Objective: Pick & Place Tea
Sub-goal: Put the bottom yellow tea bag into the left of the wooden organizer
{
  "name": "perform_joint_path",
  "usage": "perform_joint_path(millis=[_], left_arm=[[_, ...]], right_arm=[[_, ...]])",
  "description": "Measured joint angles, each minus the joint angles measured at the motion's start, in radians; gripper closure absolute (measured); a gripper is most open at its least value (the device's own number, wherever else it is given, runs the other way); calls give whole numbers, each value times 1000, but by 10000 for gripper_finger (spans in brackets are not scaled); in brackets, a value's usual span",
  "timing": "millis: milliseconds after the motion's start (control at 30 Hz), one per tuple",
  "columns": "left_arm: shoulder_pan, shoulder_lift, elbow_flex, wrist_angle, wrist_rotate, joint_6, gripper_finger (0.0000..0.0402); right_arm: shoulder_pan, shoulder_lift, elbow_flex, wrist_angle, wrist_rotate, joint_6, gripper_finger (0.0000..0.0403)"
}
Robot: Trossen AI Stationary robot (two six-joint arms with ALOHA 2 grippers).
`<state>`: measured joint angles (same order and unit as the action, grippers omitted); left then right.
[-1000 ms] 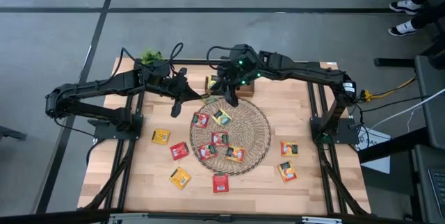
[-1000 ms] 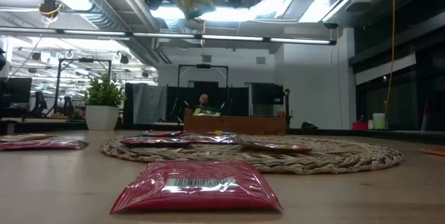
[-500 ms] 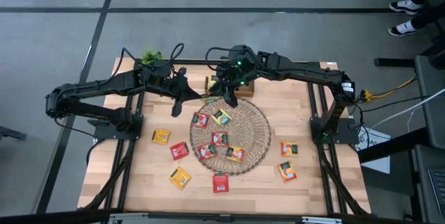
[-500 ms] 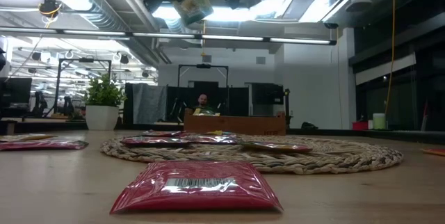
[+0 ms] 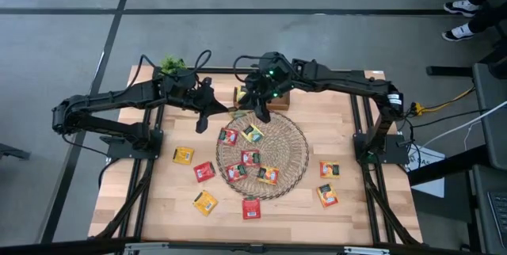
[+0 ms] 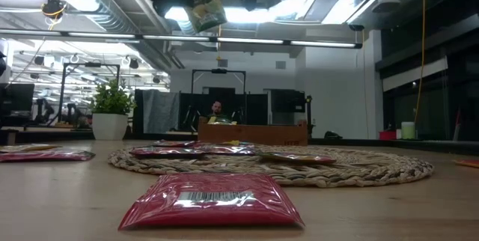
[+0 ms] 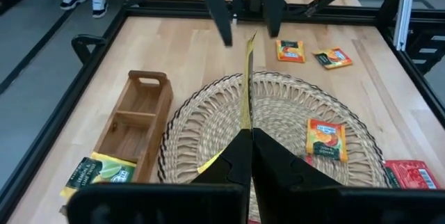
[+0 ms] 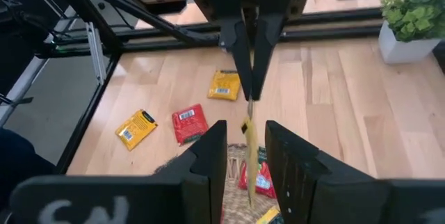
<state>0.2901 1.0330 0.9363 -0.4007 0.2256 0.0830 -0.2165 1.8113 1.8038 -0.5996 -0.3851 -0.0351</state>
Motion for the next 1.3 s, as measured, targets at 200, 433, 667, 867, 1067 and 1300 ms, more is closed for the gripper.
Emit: perform_joint_path(millis=[200,433,667,867,1067,1300], left_arm=[[0,1,0,0,-2,-1,400],[0,1,0,-3,-2,-10,400],[0,1,0,-11,-12,-10,400],[0,1,0,-16,-15,-10,400],[0,1,0,-16,-16,-10,399],[0,2,0,-23,-16,-10,399]], right_arm=[[0,32,1,3,28,-4,303],[-2,35,1,6,36,4,303],[-2,35,1,23,35,5,307],[-2,35,1,63,24,32,328],[-2,35,1,56,16,38,363],[-2,42,1,34,17,57,396]])
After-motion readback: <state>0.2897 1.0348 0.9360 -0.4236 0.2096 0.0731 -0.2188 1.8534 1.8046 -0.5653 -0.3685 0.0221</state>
